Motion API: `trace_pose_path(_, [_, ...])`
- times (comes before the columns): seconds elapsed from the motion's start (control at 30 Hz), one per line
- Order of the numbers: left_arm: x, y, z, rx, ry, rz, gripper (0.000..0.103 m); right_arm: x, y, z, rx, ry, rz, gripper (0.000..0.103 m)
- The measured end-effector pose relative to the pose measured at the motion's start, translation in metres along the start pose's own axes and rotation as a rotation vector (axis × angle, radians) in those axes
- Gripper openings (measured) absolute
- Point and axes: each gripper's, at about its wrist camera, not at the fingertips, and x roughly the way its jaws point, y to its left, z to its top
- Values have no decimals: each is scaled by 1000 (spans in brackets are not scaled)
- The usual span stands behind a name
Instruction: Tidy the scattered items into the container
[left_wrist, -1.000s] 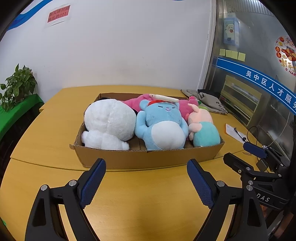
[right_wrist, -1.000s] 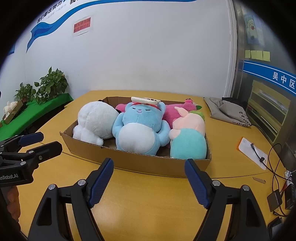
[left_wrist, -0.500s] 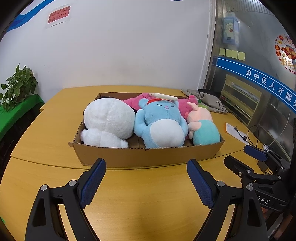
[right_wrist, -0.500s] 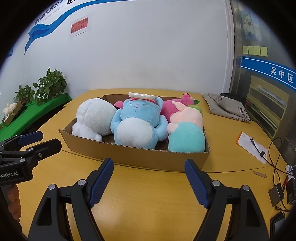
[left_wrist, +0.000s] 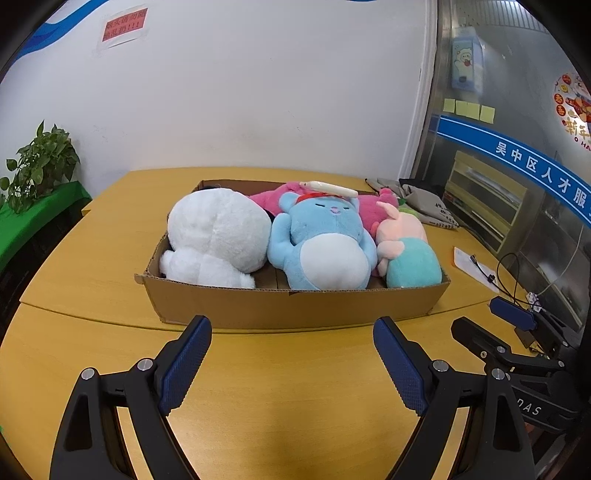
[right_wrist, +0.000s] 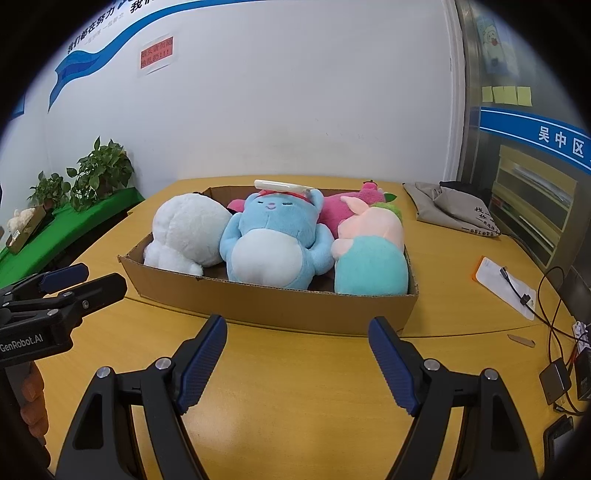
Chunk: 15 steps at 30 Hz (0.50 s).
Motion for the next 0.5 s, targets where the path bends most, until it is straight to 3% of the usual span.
trace_pose_path(0.17, [5, -7, -7, 23, 43, -30, 92, 2, -2, -5, 6, 8, 3, 79])
trace_pose_path(0.5, [-2, -18, -13, 44, 23, 2, 92, 1, -8, -9, 21, 6, -4, 79])
